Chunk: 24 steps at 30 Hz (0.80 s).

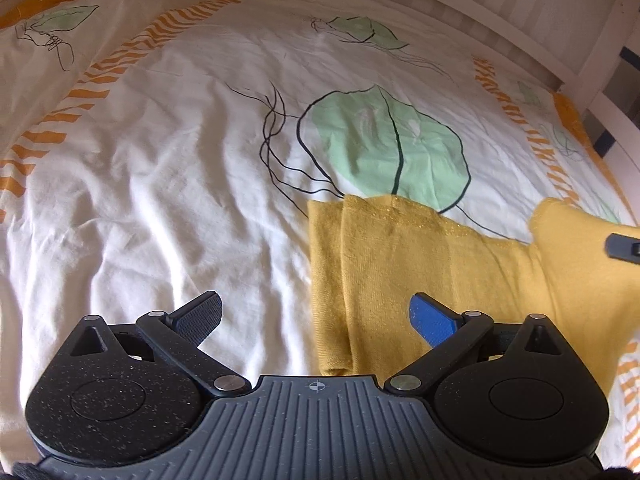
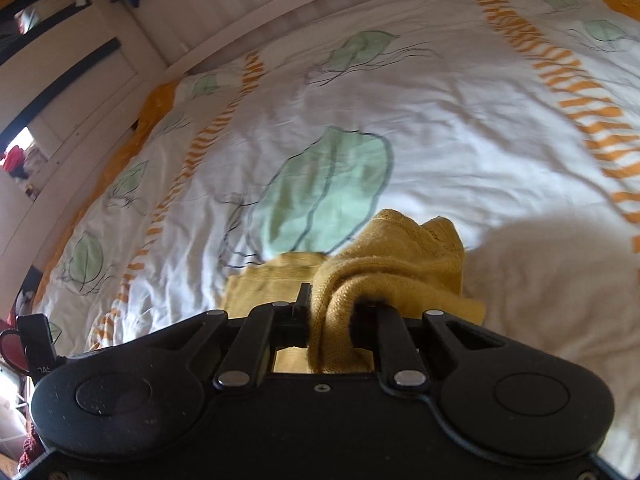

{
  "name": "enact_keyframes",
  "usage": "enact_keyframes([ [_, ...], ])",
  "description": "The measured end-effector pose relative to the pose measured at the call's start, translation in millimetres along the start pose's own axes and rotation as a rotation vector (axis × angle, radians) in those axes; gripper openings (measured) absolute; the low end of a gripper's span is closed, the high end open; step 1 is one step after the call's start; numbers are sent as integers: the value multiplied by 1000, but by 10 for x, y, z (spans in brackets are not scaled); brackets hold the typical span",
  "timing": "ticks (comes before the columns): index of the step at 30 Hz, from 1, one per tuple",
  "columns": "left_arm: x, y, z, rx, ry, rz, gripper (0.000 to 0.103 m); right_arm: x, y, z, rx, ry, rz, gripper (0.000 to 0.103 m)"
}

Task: Fold small clothes
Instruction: 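Lift the side edge with the right gripper and fold it across the sweater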

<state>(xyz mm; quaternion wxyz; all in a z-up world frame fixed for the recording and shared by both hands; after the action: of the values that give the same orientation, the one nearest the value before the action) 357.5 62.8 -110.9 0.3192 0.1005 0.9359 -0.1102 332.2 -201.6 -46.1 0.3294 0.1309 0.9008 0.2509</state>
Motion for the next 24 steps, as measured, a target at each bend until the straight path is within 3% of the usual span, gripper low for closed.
enact_keyframes([
  [8,-8,177,-55,-21,-9,-19,101,353,585,590,-41,101,-56,20],
  [12,-13,257,-64,-19,-8,-46,101,553,757,845,-10,145,-108,20],
  [17,-30,300,-84,-19,-14,-51,101,728,824,1035,8,172,-117,32],
  [18,-28,309,-86,-20,-15,-53,101,746,848,1034,0,171,-126,41],
  [20,-34,333,-90,-21,-15,-57,101,756,932,997,-38,167,-151,50],
  [24,-51,433,-125,-28,-24,-81,101,655,1127,853,-147,123,-179,51],
])
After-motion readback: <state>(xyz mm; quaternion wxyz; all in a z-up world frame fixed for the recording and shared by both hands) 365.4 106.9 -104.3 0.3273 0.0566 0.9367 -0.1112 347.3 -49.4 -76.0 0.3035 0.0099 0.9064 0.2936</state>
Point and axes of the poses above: each gripper's, at about its wrist camera, not at the fingertips, and z roughly the way its jaws point, y to its left, x to its underside, the point moved 8 cm from there along z, roughly the way its jaws point, and after that the axes turned 8 degrees about z, right-handed, at the moved point
